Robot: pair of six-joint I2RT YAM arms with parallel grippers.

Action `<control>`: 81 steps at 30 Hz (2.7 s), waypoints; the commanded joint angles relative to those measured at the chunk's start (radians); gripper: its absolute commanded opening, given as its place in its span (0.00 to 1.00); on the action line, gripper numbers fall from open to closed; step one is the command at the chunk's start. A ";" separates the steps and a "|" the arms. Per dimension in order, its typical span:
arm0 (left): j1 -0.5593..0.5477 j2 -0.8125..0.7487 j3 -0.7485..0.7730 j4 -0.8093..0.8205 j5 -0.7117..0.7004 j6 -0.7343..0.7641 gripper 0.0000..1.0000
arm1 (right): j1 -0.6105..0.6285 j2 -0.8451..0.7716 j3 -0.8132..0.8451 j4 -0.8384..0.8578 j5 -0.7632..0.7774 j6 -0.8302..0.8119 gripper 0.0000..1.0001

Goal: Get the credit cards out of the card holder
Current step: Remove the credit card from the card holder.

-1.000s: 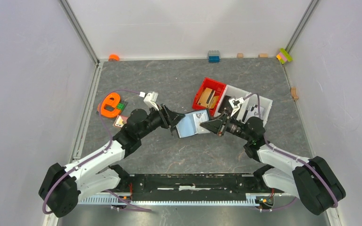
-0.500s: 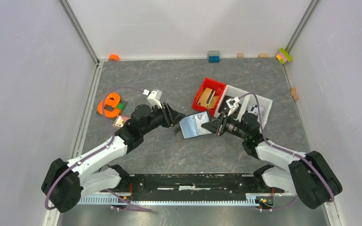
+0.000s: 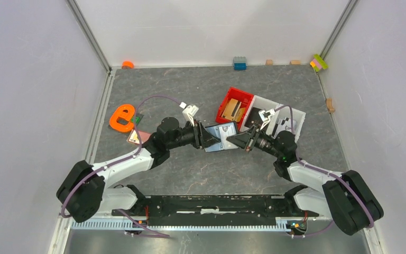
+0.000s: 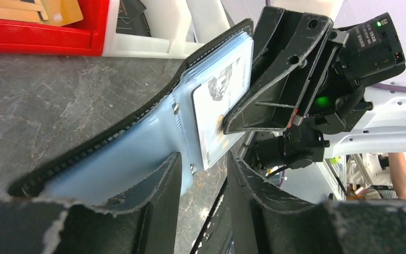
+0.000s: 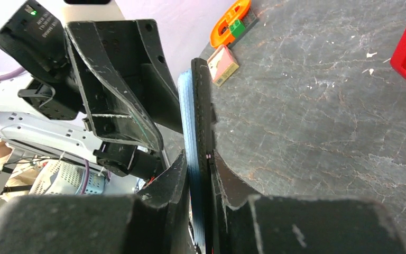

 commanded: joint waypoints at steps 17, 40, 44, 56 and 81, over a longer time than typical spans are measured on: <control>-0.056 0.073 0.077 0.120 0.130 0.008 0.31 | 0.001 0.036 -0.019 0.318 -0.090 0.150 0.01; -0.053 -0.030 -0.018 0.218 0.024 -0.014 0.20 | 0.031 0.109 0.025 0.240 -0.115 0.105 0.09; -0.052 0.000 -0.006 0.192 -0.004 -0.019 0.20 | 0.041 0.127 0.030 0.238 -0.116 0.105 0.09; -0.009 -0.016 -0.009 0.058 -0.162 -0.015 0.02 | 0.093 0.204 0.056 0.254 -0.119 0.105 0.13; 0.022 0.122 0.115 -0.135 -0.071 0.004 0.18 | 0.057 0.142 0.105 -0.124 -0.017 -0.087 0.02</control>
